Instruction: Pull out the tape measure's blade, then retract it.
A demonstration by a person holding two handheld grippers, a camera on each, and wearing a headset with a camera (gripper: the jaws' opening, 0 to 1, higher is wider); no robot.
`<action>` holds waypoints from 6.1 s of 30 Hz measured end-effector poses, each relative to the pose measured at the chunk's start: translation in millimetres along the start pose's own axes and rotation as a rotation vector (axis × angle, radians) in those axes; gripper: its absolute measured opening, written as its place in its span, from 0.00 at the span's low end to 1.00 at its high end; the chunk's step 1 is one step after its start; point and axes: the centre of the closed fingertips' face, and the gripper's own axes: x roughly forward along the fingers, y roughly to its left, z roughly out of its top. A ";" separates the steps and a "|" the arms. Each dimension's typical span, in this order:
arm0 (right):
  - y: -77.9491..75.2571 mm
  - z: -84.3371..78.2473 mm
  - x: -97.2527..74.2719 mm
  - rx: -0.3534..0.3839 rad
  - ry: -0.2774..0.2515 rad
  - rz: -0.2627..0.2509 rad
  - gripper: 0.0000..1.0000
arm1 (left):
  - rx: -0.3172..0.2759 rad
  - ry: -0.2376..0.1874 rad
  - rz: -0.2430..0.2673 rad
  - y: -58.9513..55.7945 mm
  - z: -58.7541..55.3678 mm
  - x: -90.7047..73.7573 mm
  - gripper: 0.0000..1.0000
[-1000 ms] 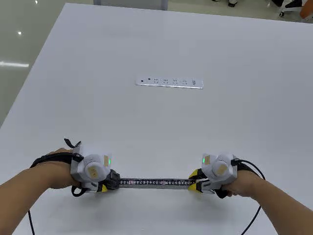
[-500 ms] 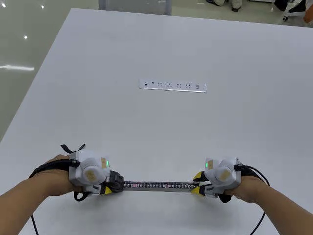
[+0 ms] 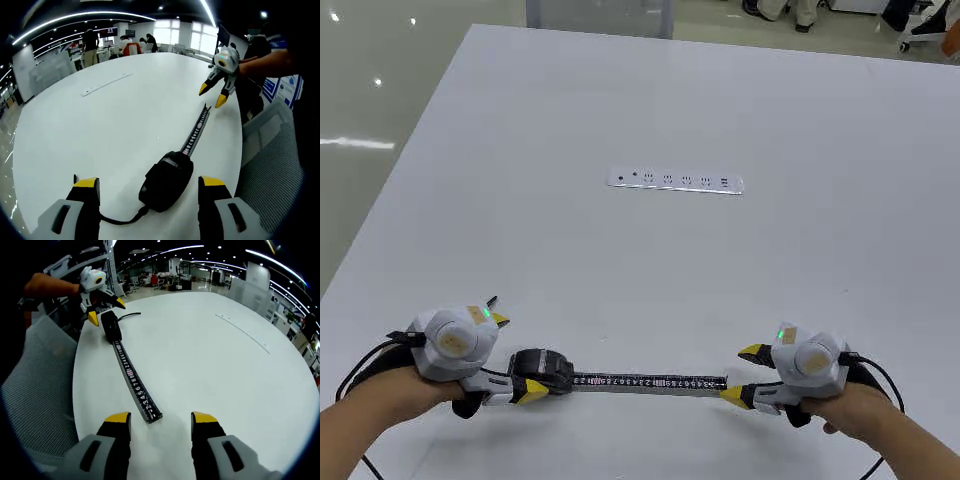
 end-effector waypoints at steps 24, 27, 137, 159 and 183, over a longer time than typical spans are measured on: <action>36.5 -49.5 -65.5 0.205 -0.151 -0.217 1.00 | -0.248 -0.233 0.164 -25.5 -41.9 -73.7 1.00; 46.8 -53.3 -73.2 0.200 -0.151 -0.220 1.00 | -0.230 -0.233 0.174 -28.9 -43.7 -79.2 1.00; 14.6 7.7 7.3 -0.435 0.315 0.187 0.63 | -0.315 -0.289 0.501 -11.5 17.0 -8.4 1.00; 9.9 -14.7 31.9 -0.356 0.349 0.259 0.28 | -0.370 -0.261 0.466 -14.8 2.3 3.8 1.00; 16.9 -19.0 35.2 -0.445 0.502 0.215 0.15 | -0.459 -0.244 0.470 -19.1 -5.5 9.4 0.97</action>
